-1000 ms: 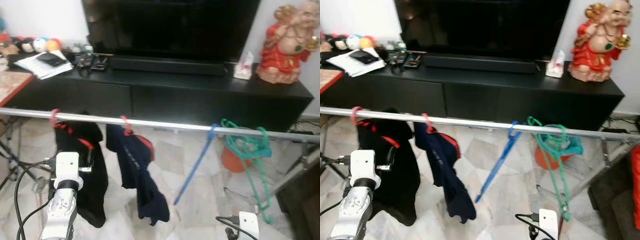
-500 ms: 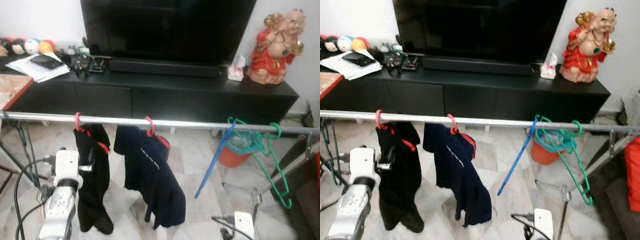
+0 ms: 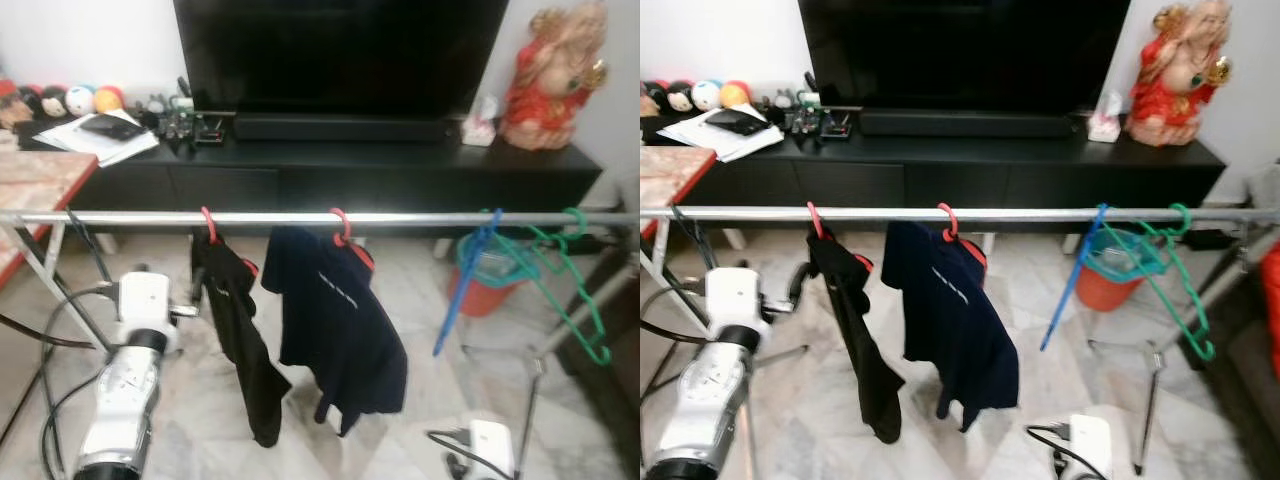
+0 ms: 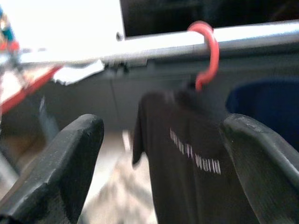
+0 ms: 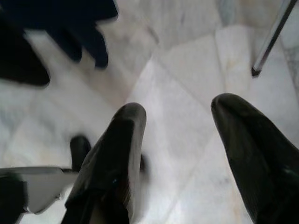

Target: Hang hanger

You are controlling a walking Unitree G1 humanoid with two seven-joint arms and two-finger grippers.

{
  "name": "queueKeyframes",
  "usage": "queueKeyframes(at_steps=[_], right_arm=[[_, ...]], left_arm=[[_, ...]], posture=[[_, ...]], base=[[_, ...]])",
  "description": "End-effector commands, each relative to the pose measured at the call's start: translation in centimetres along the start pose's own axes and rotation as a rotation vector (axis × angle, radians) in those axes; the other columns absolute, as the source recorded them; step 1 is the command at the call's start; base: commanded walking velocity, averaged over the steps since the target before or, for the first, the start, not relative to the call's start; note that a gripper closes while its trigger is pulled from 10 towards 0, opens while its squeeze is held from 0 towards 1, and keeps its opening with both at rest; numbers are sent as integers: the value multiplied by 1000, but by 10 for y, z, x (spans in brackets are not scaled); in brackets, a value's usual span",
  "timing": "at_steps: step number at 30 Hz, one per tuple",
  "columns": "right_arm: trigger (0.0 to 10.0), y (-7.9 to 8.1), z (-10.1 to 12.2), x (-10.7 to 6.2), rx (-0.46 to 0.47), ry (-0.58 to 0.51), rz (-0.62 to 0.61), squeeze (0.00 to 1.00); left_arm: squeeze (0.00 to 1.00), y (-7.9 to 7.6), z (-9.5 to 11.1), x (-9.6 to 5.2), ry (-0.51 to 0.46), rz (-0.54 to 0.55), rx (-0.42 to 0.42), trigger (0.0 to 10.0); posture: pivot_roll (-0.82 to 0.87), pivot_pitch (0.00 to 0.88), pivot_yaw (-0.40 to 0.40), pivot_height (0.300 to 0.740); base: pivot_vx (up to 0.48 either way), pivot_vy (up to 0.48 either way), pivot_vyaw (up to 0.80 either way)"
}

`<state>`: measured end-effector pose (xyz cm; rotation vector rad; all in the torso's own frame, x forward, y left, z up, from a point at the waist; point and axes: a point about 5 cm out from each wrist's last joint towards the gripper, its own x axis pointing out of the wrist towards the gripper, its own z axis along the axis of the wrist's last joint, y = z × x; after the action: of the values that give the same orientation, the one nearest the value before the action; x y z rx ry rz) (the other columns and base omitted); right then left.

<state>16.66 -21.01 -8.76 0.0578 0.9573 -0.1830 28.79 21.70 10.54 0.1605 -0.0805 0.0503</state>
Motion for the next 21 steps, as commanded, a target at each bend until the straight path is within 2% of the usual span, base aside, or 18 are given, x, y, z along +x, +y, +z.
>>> queueKeyframes(at_steps=[1,17,21], right_arm=[[10000,-12,4,0,-1,-12,-32,0],[10000,-11,3,0,16,-12,-38,0],[10000,-11,2,0,19,-12,-42,0]], left_arm=[[0,-8,6,1,-11,-25,-25,10000],[0,-11,3,0,41,-13,-22,10000],[0,-11,3,0,46,-1,-29,10000]], posture=[[-78,0,-17,740],[-78,0,-10,740],[-79,0,-12,740]], base=[[0,0,0],[0,-299,0],[0,0,0]])
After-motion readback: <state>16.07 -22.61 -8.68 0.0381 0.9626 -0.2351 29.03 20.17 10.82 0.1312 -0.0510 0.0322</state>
